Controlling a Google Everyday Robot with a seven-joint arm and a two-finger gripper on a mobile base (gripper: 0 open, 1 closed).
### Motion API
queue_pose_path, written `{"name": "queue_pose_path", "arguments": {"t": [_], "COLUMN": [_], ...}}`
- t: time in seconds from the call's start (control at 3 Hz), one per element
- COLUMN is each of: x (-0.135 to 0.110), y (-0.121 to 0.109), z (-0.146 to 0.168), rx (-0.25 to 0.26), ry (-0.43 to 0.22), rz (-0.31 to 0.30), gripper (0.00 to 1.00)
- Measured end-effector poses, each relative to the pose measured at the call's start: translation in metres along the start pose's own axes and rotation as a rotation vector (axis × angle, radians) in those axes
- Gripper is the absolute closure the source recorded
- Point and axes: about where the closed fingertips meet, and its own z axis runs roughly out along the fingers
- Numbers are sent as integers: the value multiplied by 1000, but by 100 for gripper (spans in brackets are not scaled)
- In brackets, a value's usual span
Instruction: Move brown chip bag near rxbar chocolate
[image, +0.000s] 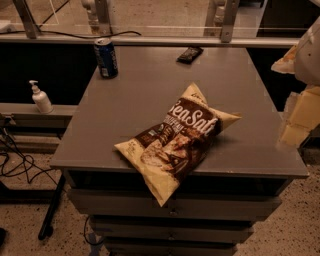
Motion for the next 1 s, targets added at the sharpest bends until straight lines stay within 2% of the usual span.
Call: {"name": "queue_pose_path", "arguments": {"t": [0.33,0.67,1.0], "x": [-1,-5,-13], "y": [0,-5,-18], "z": [0,12,37], "rx": [3,1,-4], "ry": [-2,-67,-179], "rz": [0,21,75], "gripper": [0,0,0]}}
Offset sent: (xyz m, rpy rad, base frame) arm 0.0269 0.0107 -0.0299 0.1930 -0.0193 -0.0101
